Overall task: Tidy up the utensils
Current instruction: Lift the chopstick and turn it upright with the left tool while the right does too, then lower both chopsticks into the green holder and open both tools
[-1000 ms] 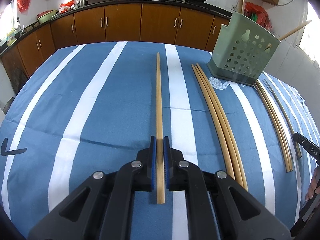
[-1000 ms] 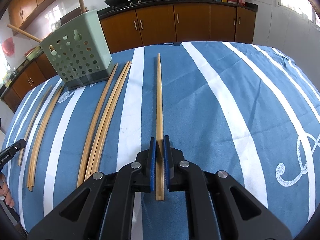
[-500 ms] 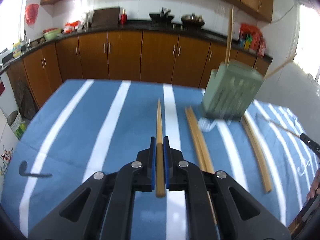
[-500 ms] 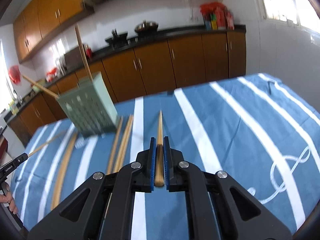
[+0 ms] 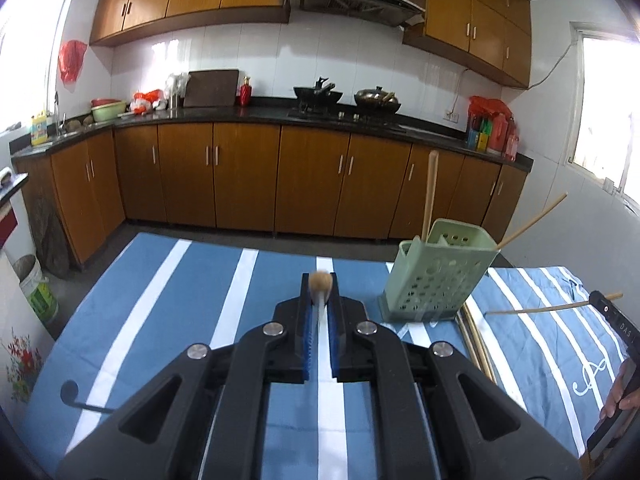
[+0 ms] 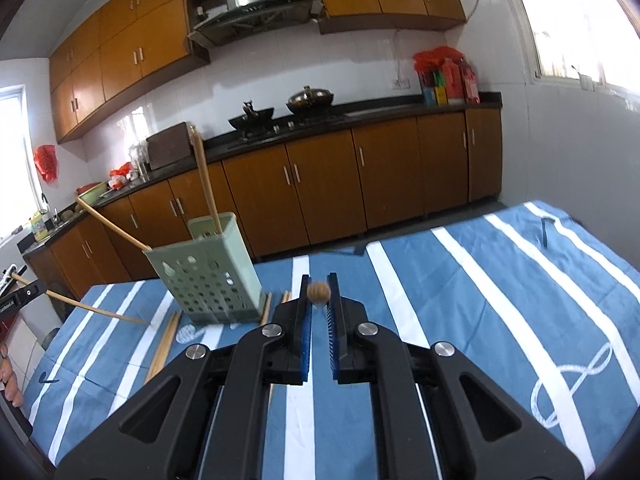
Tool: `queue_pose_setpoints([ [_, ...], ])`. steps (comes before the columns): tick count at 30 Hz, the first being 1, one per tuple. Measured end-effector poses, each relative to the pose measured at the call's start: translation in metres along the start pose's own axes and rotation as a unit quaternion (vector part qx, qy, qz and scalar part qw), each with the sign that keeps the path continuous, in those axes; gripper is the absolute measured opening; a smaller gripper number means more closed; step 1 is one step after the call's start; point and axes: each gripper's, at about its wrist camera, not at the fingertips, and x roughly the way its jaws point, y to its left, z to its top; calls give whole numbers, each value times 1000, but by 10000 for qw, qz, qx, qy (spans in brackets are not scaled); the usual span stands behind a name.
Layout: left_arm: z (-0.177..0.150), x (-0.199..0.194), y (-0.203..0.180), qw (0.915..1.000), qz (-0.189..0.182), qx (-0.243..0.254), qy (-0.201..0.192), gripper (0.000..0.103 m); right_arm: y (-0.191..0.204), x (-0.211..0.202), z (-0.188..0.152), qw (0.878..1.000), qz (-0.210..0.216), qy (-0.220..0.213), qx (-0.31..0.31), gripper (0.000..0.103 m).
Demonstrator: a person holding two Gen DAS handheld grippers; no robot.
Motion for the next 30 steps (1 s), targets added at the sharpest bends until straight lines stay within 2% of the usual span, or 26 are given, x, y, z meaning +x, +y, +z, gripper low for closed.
queue_pose_setpoints([
  [4, 18, -14, -9, 9995, -164, 155, -222, 8, 10, -9, 20, 9996, 224, -193, -29, 8],
  [10, 49, -43, -31, 9951, -835, 319, -431, 8, 28, -34, 64, 9938, 939, -601, -16, 8],
  [14, 67, -59, -50, 9908, -1082, 460, -669, 8, 41, -52, 89, 9863, 1264, -1056, -7, 8],
  [18, 86, -67, -70, 9867, -1096, 556, -1062, 8, 58, -55, 107, 9798, 1231, -1572, -94, 8],
  [23, 108, -56, -87, 9832, -1158, 345, -1368, 8, 75, -38, 118, 9712, 1124, -2095, -136, 8],
  [27, 115, -38, -95, 9813, -973, 279, -1639, 8, 87, -18, 117, 9705, 959, -2196, -258, 8],
  [30, 111, -8, -101, 9837, -995, 232, -1479, 8, 90, 11, 108, 9774, 829, -1921, -311, 8],
])
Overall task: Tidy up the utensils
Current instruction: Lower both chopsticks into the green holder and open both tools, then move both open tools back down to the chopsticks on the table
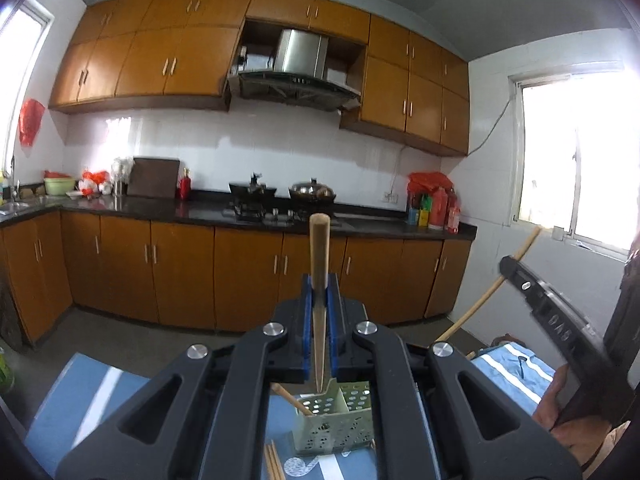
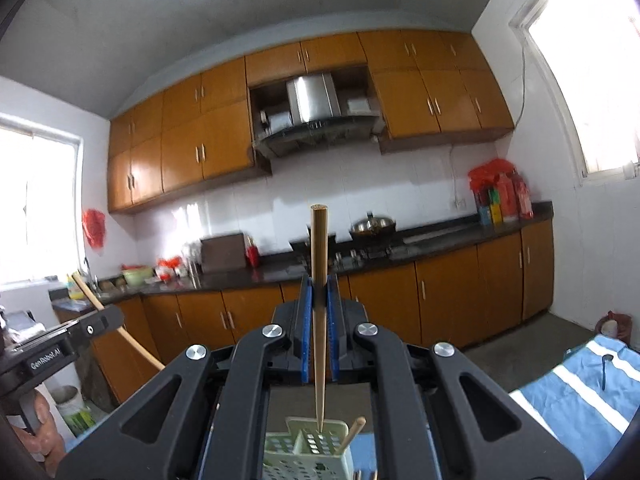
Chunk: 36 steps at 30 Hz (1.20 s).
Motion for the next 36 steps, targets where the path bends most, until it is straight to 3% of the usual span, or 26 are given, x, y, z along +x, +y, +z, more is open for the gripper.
queue_pose_setpoints([
  [8, -42, 44, 11, 9981, 2, -134, 608, 9, -6, 19, -31, 9964, 14, 829, 195, 10],
  [9, -43, 45, 12, 9979, -4, -165, 634, 11, -5, 19, -33, 9959, 29, 890, 165, 15],
  [11, -45, 43, 15, 9977, -15, -194, 644, 20, -4, 14, -32, 9959, 28, 892, 169, 44],
  [19, -42, 7, 26, 9983, 197, -241, 495, 28, -12, -18, -15, 9976, -175, 653, 163, 44],
  [24, -69, -24, 46, 9954, 581, -173, 737, 34, -41, -41, -38, 9914, -662, 1107, 198, 44],
  [26, -94, -31, 57, 9917, 809, -111, 993, 36, -53, -41, -59, 9843, -841, 1536, 237, 44],
  [29, -134, -31, 75, 9834, 945, -166, 1540, 36, -72, -36, -106, 9656, -1049, 2357, 336, 44],
  [30, -147, -30, 80, 9798, 1004, -186, 1718, 36, -77, -33, -129, 9544, -1076, 2758, 383, 44],
  [34, -197, -26, 96, 9625, 1097, -362, 2456, 36, -79, -32, -183, 9277, -838, 3567, 713, 26],
  [36, -214, -26, 101, 9563, 1062, -480, 2683, 36, -72, -33, -199, 9191, -625, 3789, 878, 22],
])
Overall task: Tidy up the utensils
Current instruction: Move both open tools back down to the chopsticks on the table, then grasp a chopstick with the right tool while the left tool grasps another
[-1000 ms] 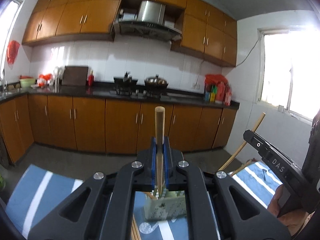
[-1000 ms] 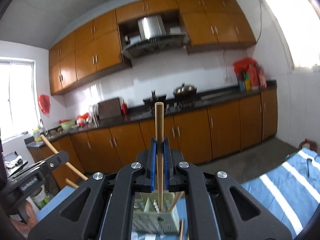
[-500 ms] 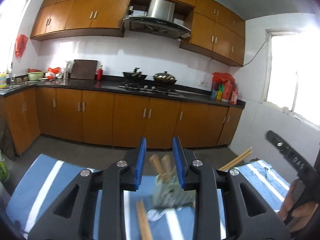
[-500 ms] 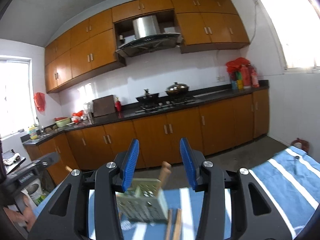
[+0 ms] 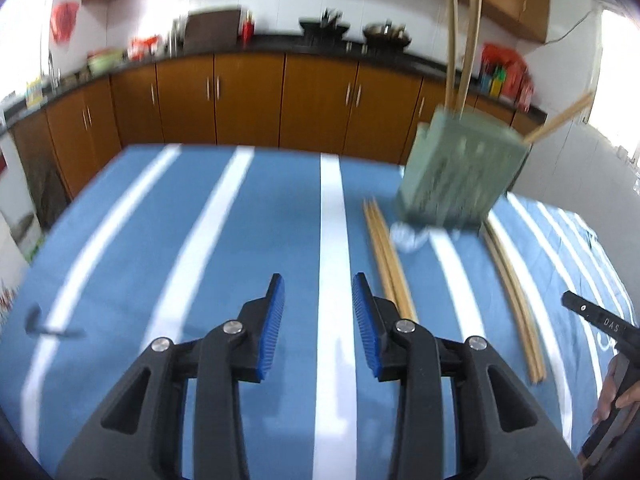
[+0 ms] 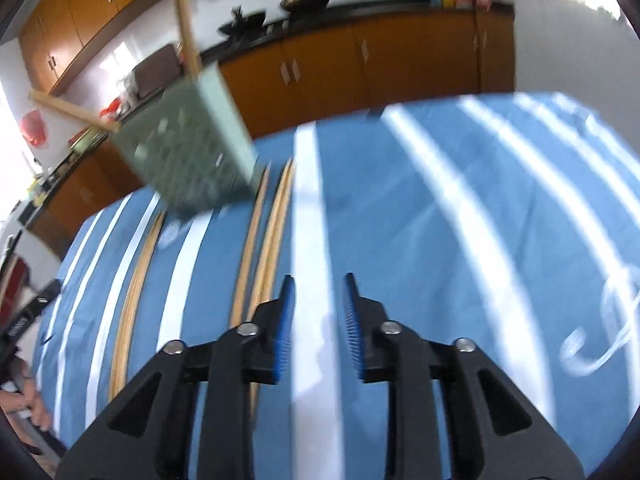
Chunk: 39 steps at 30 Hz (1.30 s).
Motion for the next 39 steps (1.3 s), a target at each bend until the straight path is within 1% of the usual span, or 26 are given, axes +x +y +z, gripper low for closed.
queue_pose_setpoints([
  [1, -6, 4, 1, 9999, -53, -39, 123, 36, 5, 3, -5, 9999, 89, 57, -28, 22],
  [4, -17, 8, -5, 9996, -143, -61, 252, 36, 20, 8, -11, 9995, 222, 153, -182, 22],
  [9, -19, 11, -17, 9991, -239, 29, 355, 36, 34, 21, -18, 9982, 200, 387, -402, 17],
  [11, -20, 14, -21, 9988, -285, 61, 398, 36, 35, 23, -21, 9982, 99, 346, -472, 14],
  [14, -20, 17, -25, 9982, -347, 71, 476, 36, 28, 20, -21, 9986, 3, 326, -427, 14],
  [20, -25, 22, -36, 9966, -539, 164, 609, 34, 15, 16, -16, 9977, -498, 185, -430, 13],
  [24, -28, 26, -45, 9953, -613, 283, 697, 30, 10, 17, -17, 9982, -407, 245, -375, 13],
  [26, -30, 29, -49, 9944, -637, 362, 756, 26, 12, 18, -18, 9980, -429, 216, -419, 13],
  [30, -34, 34, -56, 9933, -570, 511, 865, 22, 11, 18, -17, 9981, -411, 220, -407, 13],
  [35, -35, 37, -63, 9933, -375, 708, 838, 19, 14, 18, -19, 9979, -366, 227, -474, 13],
  [36, -35, 38, -65, 9933, -333, 741, 828, 17, 14, 18, -19, 9980, -357, 226, -480, 13],
  [38, -34, 40, -68, 9933, -186, 823, 794, 9, 16, 19, -20, 9978, -360, 214, -521, 13],
  [39, -33, 41, -68, 9934, -124, 834, 779, 9, 17, 19, -20, 9976, -378, 205, -547, 11],
])
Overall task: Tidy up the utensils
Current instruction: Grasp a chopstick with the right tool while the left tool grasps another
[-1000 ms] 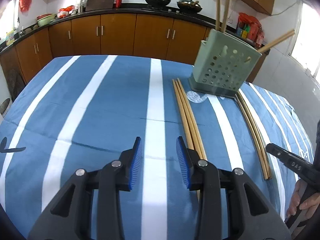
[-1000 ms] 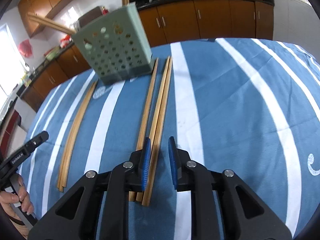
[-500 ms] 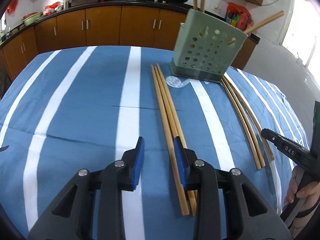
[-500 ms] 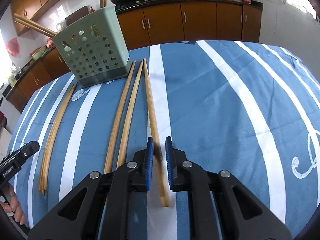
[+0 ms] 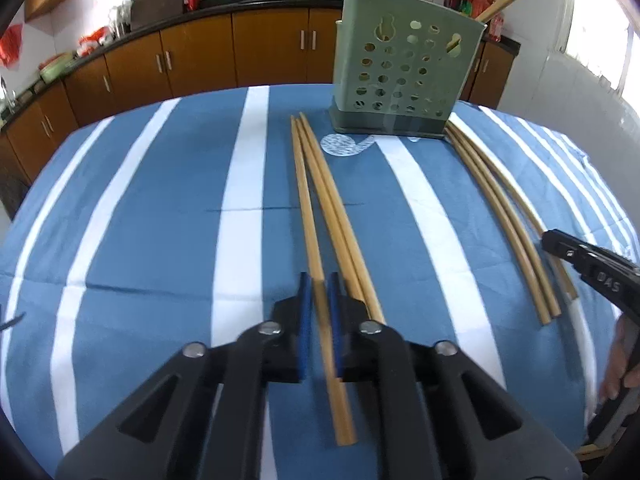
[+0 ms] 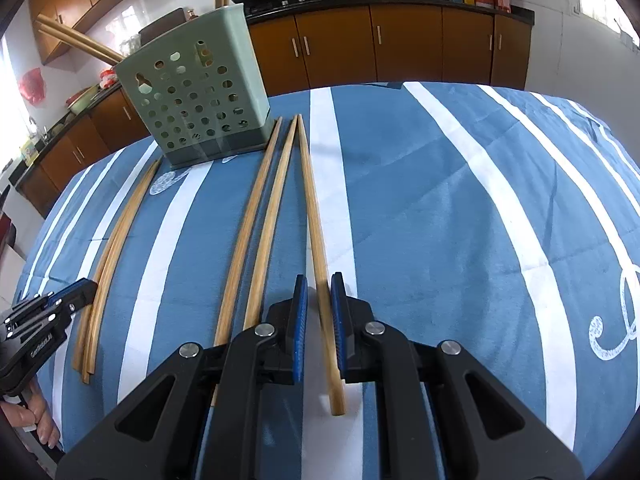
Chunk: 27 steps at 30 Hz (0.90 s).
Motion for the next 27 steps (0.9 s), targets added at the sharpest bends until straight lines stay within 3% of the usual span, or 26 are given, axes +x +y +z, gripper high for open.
queue_pose_setpoints([
  [7, 8, 3, 42, 9987, 323, -395, 12, 8, -26, 1, 7, 9994, -252, -71, 226, 8],
  [11, 8, 2, 66, 9981, 296, -546, -27, 9, -44, 1, 10, 9984, -346, -114, 431, 8],
  [27, 7, 2, 71, 9973, 63, -725, -42, 12, -43, 1, 11, 9984, -459, -84, 322, 9],
])
